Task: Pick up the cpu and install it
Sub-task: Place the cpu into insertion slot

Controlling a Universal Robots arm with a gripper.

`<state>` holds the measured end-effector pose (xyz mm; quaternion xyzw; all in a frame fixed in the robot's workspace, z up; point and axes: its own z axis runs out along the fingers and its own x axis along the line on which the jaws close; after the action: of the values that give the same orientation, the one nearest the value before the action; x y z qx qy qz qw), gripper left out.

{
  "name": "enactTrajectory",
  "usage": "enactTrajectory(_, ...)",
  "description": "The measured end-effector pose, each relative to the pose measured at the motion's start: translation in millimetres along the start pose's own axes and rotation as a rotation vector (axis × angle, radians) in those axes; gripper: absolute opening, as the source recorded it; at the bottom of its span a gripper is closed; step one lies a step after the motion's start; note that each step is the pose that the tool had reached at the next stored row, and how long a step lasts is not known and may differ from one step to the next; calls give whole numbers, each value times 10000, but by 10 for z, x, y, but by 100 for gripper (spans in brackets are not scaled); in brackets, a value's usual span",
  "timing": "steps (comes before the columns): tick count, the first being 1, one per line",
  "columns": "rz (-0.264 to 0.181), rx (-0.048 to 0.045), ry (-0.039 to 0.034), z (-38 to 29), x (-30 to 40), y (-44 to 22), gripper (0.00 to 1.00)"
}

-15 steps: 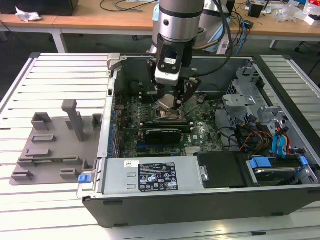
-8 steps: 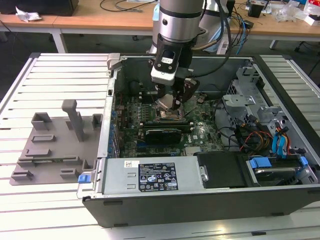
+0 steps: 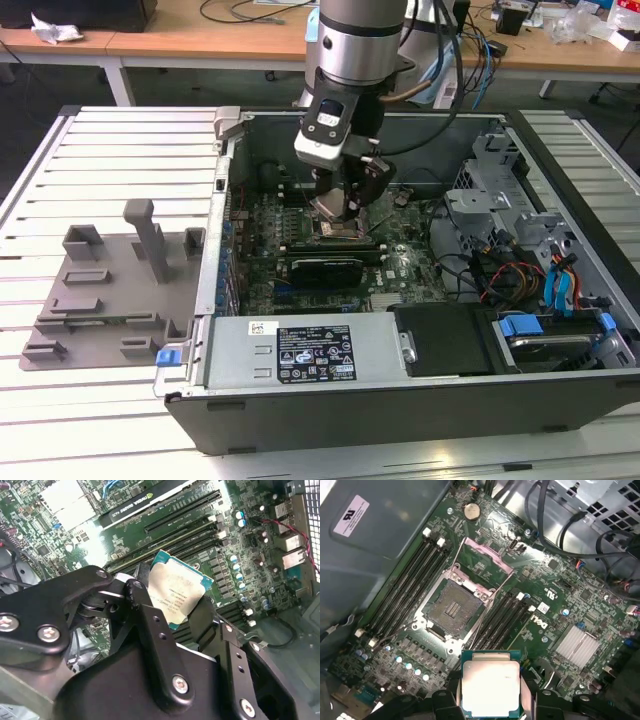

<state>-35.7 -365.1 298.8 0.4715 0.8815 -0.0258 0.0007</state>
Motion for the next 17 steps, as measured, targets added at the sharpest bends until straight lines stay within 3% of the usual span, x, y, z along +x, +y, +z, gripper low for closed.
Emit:
enactTrajectory(6, 925, 23, 41, 3, 0, 0, 55)
enactTrajectory(17, 2047, 52, 92, 6, 0, 0, 55)
